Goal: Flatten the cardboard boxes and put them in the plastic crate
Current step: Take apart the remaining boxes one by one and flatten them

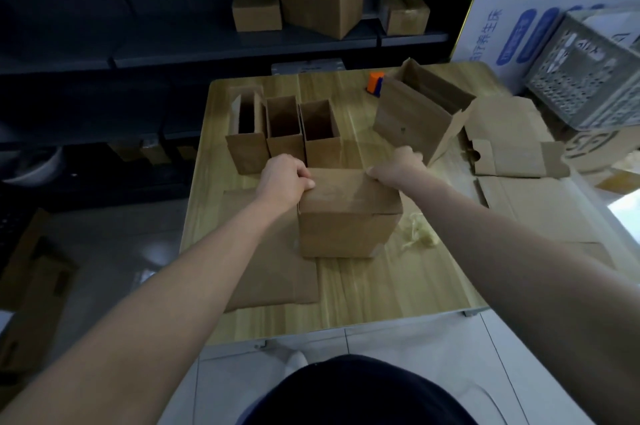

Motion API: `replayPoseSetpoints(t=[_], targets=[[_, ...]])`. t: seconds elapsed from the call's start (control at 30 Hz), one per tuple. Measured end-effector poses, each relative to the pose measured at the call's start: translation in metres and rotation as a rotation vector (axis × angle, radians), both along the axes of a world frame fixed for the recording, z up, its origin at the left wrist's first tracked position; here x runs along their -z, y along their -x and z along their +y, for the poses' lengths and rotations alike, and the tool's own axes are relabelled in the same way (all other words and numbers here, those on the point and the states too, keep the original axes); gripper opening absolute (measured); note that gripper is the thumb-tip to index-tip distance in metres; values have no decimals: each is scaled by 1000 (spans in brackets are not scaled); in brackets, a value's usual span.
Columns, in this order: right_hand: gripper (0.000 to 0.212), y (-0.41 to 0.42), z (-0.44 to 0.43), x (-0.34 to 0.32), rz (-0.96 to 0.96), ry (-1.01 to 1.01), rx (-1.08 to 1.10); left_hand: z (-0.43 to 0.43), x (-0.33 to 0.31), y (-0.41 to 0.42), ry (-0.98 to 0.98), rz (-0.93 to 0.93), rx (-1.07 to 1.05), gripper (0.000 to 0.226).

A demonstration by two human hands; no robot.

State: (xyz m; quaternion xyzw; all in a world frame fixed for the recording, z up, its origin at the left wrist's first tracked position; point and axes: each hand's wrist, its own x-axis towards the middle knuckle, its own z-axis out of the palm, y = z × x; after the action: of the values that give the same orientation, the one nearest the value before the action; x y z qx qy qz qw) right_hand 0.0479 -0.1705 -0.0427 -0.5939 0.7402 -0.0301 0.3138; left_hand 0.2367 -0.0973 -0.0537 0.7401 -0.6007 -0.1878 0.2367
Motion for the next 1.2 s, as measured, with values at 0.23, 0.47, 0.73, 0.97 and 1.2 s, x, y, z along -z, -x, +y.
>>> replayPoseSetpoints(t=[0.23, 0.47, 0.73, 0.97, 1.2], targets=[[128, -27, 14, 7, 238, -23, -834, 4, 4, -1, 8, 15, -26, 9], [137, -30, 13, 11, 336, -2, -875, 8, 2, 5, -42, -52, -60, 11], [132, -30, 20, 8, 318, 12, -866, 6, 1, 0, -146, -132, 77, 8], [133, -34, 20, 5, 335, -14, -858, 9, 0, -3, -54, -116, 102, 3], [132, -37, 22, 3, 353, -32, -846, 6, -5, 4, -112, -156, 46, 6]])
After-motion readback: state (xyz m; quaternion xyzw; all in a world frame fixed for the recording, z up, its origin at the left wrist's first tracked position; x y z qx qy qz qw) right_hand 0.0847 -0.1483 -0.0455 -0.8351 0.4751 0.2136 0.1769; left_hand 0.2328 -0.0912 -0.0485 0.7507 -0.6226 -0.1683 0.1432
